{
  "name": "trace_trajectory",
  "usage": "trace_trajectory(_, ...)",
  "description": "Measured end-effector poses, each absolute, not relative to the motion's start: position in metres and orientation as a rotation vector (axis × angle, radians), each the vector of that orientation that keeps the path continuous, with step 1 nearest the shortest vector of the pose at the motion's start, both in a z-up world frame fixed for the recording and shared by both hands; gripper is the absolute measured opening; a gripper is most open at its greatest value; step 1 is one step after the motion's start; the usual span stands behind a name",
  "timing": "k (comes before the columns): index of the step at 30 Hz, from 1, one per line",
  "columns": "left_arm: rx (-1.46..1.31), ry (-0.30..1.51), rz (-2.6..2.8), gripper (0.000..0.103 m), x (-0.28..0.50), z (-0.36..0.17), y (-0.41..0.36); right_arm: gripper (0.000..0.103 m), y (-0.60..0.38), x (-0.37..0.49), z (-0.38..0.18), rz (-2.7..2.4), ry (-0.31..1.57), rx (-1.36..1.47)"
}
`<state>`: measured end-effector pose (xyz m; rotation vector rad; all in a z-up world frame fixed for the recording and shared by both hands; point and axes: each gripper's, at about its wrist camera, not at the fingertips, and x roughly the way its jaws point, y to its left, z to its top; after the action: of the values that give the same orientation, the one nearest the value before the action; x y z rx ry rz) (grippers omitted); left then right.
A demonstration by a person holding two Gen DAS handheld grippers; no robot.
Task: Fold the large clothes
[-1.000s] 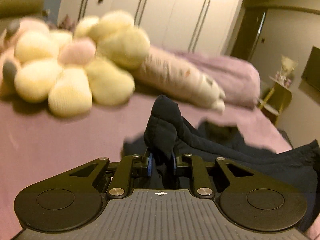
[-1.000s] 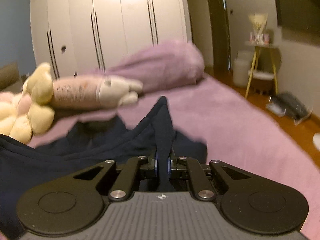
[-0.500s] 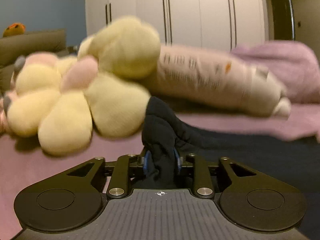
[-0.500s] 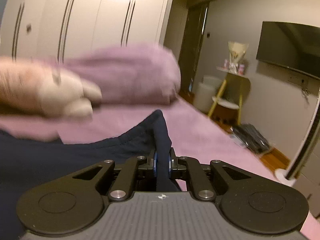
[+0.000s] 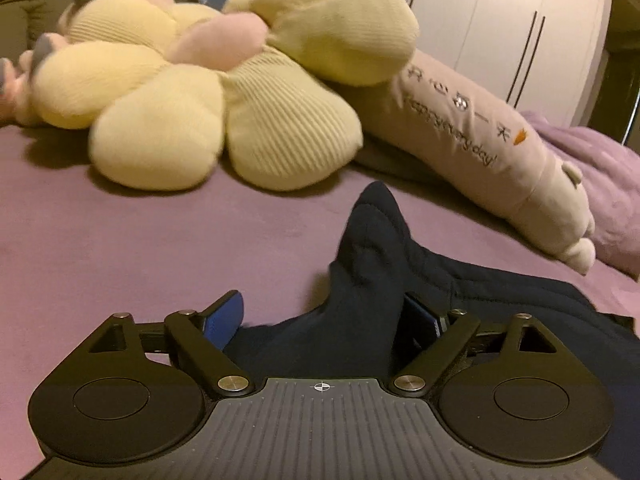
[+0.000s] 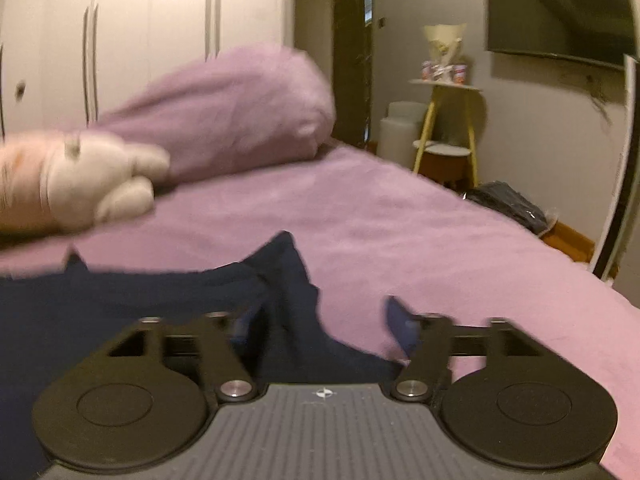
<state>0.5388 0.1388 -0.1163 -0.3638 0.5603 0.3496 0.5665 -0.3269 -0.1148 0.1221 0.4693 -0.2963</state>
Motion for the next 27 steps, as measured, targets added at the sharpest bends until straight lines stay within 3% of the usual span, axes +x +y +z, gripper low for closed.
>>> trace_trajectory(2, -0.372, 0.538, 0.324, 0.091, 0.516, -0.100, 0.141, 0.072, -0.327, 0.541, -0.096, -0.259, 0.398, 0.147)
trace_trajectory(6, -0.343, 0.419, 0.204, 0.094, 0.489, -0.075, 0.118, 0.044, -0.295, 0.506, -0.071, -0.083, 0.298, 0.134)
trace_trajectory(7, -0.294, 0.420, 0.182, 0.094, 0.494, -0.072, 0.105, 0.040, -0.283, 0.508, -0.069, -0.032, 0.326, 0.133)
trace_trajectory(9, -0.205, 0.418, 0.151, 0.096, 0.506, -0.073, 0.083, 0.020, -0.255, 0.522, -0.076, 0.067, 0.422, 0.131)
trace_trajectory(10, -0.165, 0.432, 0.127, 0.096, 0.514, -0.079, 0.074, 0.017, -0.245, 0.528, -0.081, 0.094, 0.460, 0.126)
trace_trajectory(15, -0.137, 0.514, 0.123, 0.097, 0.531, -0.125, 0.064, 0.014, -0.220, 0.544, -0.134, 0.089, 0.567, 0.045)
trace_trajectory(19, -0.141, 0.510, 0.130, 0.098, 0.534, -0.131, 0.065, 0.013, -0.217, 0.544, -0.148, 0.071, 0.515, 0.028)
trace_trajectory(25, 0.038, 0.537, 0.197, 0.101, 0.516, -0.107, 0.069, 0.014, -0.228, 0.537, -0.116, 0.041, 0.523, -0.021)
trace_trajectory(27, 0.038, 0.567, 0.253, 0.102, 0.513, -0.112, 0.080, 0.023, -0.246, 0.524, -0.104, -0.027, 0.477, -0.075)
